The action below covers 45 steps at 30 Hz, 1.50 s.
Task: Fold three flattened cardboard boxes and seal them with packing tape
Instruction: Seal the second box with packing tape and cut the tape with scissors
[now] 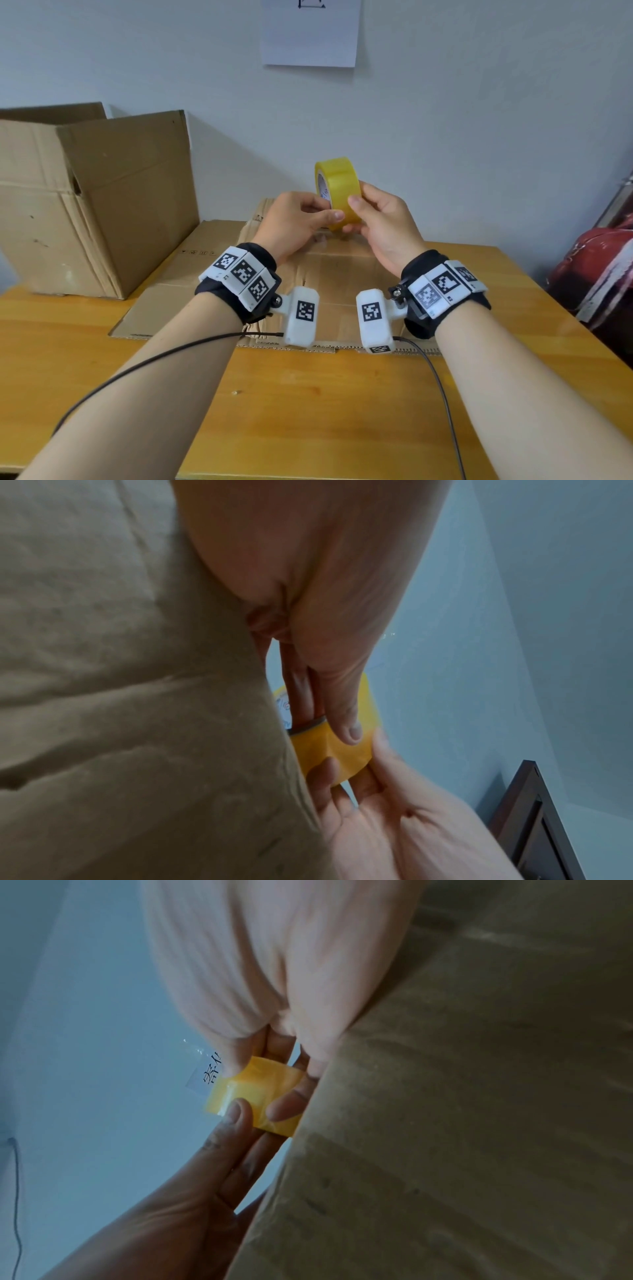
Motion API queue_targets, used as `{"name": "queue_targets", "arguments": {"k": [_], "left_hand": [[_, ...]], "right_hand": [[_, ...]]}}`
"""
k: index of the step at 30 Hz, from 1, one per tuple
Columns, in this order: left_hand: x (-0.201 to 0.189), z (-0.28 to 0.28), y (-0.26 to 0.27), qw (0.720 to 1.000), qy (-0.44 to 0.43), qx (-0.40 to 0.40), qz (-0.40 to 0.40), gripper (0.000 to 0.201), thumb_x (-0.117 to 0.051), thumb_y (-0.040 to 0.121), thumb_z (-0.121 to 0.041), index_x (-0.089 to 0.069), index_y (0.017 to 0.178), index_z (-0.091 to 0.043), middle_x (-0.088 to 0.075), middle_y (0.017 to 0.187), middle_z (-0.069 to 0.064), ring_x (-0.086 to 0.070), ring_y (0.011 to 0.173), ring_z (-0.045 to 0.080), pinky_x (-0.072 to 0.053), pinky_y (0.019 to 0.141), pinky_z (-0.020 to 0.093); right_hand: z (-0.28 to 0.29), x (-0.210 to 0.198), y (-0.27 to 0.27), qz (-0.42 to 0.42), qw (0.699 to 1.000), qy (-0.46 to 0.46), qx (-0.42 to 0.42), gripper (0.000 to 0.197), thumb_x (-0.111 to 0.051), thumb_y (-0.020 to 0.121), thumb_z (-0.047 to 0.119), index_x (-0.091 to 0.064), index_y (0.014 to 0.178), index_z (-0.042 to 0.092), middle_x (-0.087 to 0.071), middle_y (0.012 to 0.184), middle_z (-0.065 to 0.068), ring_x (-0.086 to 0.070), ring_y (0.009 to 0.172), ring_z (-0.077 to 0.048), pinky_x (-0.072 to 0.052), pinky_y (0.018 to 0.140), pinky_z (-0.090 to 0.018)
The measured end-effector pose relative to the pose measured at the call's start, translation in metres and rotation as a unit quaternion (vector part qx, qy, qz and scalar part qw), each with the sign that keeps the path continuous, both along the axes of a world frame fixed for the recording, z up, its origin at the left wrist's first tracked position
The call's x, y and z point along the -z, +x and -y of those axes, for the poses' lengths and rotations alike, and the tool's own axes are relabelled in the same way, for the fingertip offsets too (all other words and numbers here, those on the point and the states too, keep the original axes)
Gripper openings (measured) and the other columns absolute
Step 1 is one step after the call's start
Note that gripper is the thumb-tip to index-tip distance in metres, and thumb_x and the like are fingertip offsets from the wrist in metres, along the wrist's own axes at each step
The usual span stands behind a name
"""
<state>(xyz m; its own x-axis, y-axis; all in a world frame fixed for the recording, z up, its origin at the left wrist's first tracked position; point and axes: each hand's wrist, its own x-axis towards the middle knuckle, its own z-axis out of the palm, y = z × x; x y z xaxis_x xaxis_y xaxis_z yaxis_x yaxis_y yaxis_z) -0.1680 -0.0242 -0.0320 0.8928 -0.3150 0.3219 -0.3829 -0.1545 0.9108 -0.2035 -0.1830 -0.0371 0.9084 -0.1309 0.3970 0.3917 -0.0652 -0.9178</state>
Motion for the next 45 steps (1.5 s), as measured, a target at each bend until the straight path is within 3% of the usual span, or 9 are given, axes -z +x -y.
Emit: {"name": "queue_targets", "arguments": {"k": [5, 12, 16, 19, 26, 29, 33, 41, 45], "left_hand": [[0.001, 0.000, 0.002, 1.000, -0.007, -0.003, 0.010, 0.018, -0.078, 0.086, -0.029, -0.075, 0.092, -0.013, -0.077, 0.087, 0.001, -0.074, 0.085, 0.015, -0.058, 0.080, 0.026], [-0.001, -0.011, 0.002, 0.989, -0.126, 0.054, -0.053, 0.025, -0.061, 0.100, -0.020, -0.070, 0.111, 0.000, -0.077, 0.101, 0.013, -0.075, 0.094, 0.025, -0.057, 0.091, 0.034], [-0.002, -0.009, -0.002, 0.990, -0.125, 0.025, -0.058, 0.021, -0.066, 0.097, -0.025, -0.070, 0.103, -0.005, -0.078, 0.095, 0.007, -0.076, 0.090, 0.022, -0.057, 0.094, 0.042], [-0.004, -0.005, -0.003, 0.981, -0.174, -0.045, -0.070, 0.030, -0.080, 0.085, -0.026, -0.054, 0.093, -0.013, -0.072, 0.088, 0.003, -0.076, 0.085, 0.022, -0.056, 0.094, 0.045], [-0.016, -0.011, -0.011, 0.991, -0.092, -0.098, 0.022, 0.035, -0.080, 0.083, -0.021, -0.059, 0.111, -0.025, -0.051, 0.104, -0.007, -0.060, 0.084, 0.009, -0.043, 0.065, 0.007], [-0.027, -0.015, -0.014, 0.990, -0.017, -0.093, 0.105, 0.026, -0.077, 0.085, -0.023, -0.063, 0.105, -0.032, -0.050, 0.116, -0.007, -0.057, 0.105, 0.014, -0.043, 0.083, 0.015], [-0.040, -0.014, -0.017, 0.972, 0.075, -0.081, 0.210, 0.024, -0.078, 0.083, -0.025, -0.070, 0.103, -0.035, -0.053, 0.115, -0.006, -0.052, 0.105, 0.009, -0.042, 0.091, 0.023], [-0.047, -0.010, -0.008, 0.941, 0.146, -0.105, 0.287, 0.011, -0.076, 0.084, -0.029, -0.074, 0.095, -0.031, -0.061, 0.100, -0.012, -0.056, 0.095, 0.007, -0.048, 0.085, 0.033], [-0.049, -0.011, -0.005, 0.932, 0.174, -0.098, 0.302, 0.003, -0.074, 0.086, -0.032, -0.073, 0.086, -0.035, -0.060, 0.097, -0.013, -0.058, 0.096, 0.011, -0.050, 0.084, 0.043]], "right_hand": [[0.000, 0.000, -0.002, 0.007, 1.000, -0.007, -0.007, 0.029, -0.059, 0.097, 0.006, -0.068, 0.121, 0.018, -0.074, 0.105, -0.008, -0.068, 0.097, -0.020, -0.052, 0.075, -0.031], [-0.003, 0.001, -0.001, 0.001, 0.999, -0.016, 0.037, 0.037, -0.072, 0.087, 0.019, -0.071, 0.123, 0.011, -0.075, 0.114, -0.001, -0.069, 0.112, -0.017, -0.050, 0.105, -0.042], [-0.004, -0.001, -0.003, -0.002, 0.999, -0.026, 0.031, 0.032, -0.070, 0.093, 0.014, -0.070, 0.125, 0.009, -0.075, 0.115, -0.001, -0.069, 0.112, -0.016, -0.050, 0.105, -0.038], [-0.002, -0.003, -0.007, -0.012, 1.000, 0.007, 0.014, 0.033, -0.068, 0.093, 0.009, -0.069, 0.126, 0.006, -0.075, 0.116, -0.002, -0.068, 0.114, -0.015, -0.048, 0.106, -0.032], [-0.009, -0.012, -0.020, -0.022, 0.999, -0.028, 0.036, 0.032, -0.072, 0.091, 0.011, -0.072, 0.123, 0.013, -0.076, 0.107, 0.009, -0.070, 0.096, 0.003, -0.049, 0.080, -0.007], [-0.008, -0.015, -0.025, -0.028, 0.998, -0.039, 0.036, 0.032, -0.072, 0.091, 0.012, -0.072, 0.123, 0.015, -0.075, 0.103, 0.012, -0.068, 0.085, 0.012, -0.050, 0.076, -0.004], [-0.009, -0.020, -0.032, -0.038, 0.998, -0.039, 0.032, 0.028, -0.071, 0.092, 0.011, -0.072, 0.120, 0.015, -0.068, 0.090, 0.017, -0.060, 0.065, 0.022, -0.039, 0.059, 0.004], [-0.008, -0.019, -0.030, -0.039, 0.998, -0.044, 0.036, 0.027, -0.072, 0.091, 0.013, -0.073, 0.118, 0.014, -0.071, 0.091, 0.012, -0.063, 0.066, 0.018, -0.041, 0.060, 0.002], [-0.008, -0.016, -0.023, -0.046, 0.997, -0.049, 0.036, 0.024, -0.074, 0.090, 0.015, -0.076, 0.113, 0.020, -0.075, 0.095, 0.012, -0.069, 0.081, 0.008, -0.046, 0.067, -0.002]]}}
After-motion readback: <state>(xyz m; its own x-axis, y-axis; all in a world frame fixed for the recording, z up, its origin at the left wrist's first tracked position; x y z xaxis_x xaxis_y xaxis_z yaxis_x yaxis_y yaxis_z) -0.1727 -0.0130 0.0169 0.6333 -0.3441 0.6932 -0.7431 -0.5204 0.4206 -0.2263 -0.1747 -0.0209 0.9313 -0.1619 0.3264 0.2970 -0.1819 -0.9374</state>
